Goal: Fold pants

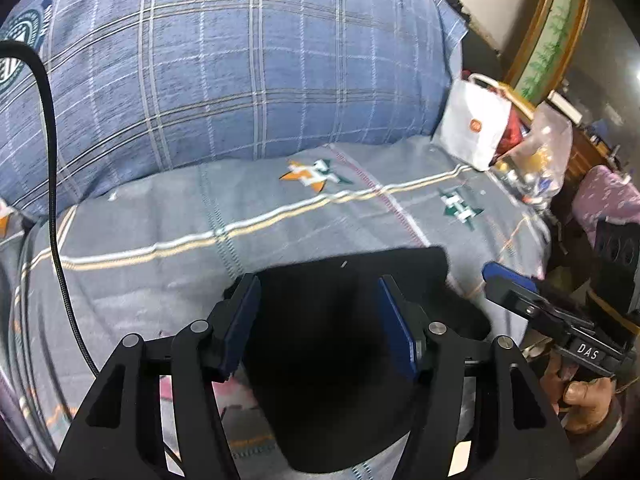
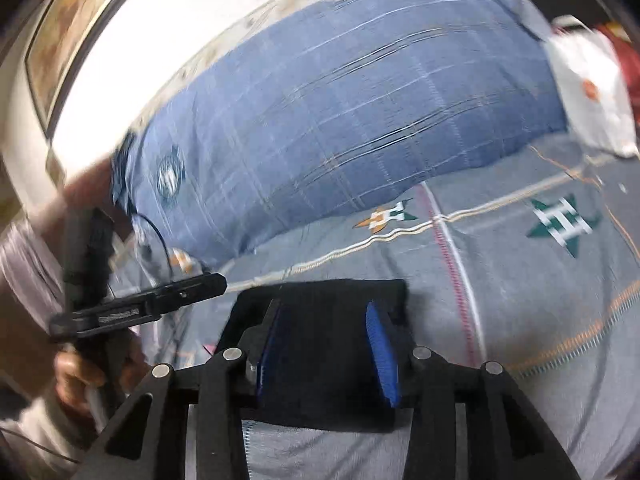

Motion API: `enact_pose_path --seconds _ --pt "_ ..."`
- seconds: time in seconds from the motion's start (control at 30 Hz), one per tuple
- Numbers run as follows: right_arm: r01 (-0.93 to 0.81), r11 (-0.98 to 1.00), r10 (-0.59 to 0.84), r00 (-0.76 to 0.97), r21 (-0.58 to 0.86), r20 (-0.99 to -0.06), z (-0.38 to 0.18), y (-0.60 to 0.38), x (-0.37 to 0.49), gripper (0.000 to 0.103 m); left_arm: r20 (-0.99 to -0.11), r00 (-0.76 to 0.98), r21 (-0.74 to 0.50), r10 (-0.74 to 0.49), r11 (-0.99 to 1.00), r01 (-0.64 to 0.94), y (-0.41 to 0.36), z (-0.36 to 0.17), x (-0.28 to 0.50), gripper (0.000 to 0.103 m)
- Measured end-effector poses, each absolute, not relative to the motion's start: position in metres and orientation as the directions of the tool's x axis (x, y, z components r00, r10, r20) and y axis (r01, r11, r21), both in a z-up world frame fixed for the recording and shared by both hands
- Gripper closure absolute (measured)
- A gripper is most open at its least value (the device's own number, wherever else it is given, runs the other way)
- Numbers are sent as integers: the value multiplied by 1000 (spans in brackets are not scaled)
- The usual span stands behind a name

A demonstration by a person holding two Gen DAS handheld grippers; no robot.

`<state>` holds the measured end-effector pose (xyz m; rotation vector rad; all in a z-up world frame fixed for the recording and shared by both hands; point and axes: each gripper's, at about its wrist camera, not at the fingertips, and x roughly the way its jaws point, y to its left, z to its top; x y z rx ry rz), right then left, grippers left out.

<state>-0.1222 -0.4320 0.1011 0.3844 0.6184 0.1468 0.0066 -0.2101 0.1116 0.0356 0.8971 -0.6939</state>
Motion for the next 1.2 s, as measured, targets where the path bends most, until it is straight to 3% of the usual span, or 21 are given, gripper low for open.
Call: enact_pose_path --seconds 0.37,0.5,0.63,0.83,0.97,1.2 --pt "22 935 225 735 353 -639 56 -411 -72 63 -766 430 -224 -478 825 519 -221 76 10 43" --pt "29 928 240 716 372 -656 46 -414 -57 62 -769 442 -201 -462 831 518 -228 69 14 37" --pt "16 942 228 703 336 -674 47 -409 -50 57 -772 446 -200 -454 838 508 -229 65 18 36" --pt "19 937 236 706 350 -668 67 -409 -70 57 -770 448 -206 -454 842 498 -223 77 10 37" --pt "6 961 190 715 278 -673 81 -403 -94 57 -757 461 -216 -464 843 493 -214 88 -5 37" --pt "16 968 169 693 250 -701 72 -399 -121 57 -761 463 -210 -455 847 488 -205 84 -31 36"
